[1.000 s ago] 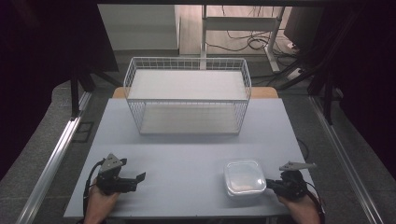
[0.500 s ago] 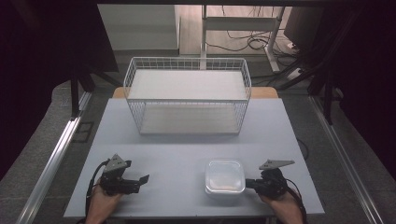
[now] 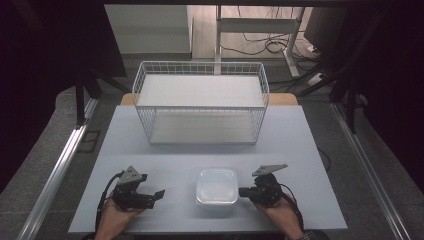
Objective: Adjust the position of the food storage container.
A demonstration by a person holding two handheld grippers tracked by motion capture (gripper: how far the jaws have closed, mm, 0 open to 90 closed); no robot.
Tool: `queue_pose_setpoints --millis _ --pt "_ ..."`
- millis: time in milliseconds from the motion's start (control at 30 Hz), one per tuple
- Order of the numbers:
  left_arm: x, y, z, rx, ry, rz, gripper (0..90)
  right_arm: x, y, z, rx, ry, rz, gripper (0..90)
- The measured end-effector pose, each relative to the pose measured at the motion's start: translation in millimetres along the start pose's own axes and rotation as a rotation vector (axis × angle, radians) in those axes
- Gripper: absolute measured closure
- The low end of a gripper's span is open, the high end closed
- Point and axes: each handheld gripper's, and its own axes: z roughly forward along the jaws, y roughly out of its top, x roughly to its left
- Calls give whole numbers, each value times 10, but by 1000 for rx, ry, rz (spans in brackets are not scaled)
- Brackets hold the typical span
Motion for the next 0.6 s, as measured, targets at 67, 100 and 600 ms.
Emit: queue_pose_setpoints --millis 67,100,600 --pt "10 -4 -5 -1 3 -2 101 45 54 63 8 9 -11 895" --pt "14 -6 -7 -2 3 -3 103 87 110 119 14 15 -28 895" --pt "19 -13 -19 1 3 5 102 48 155 61 -32 -70 -101 707"
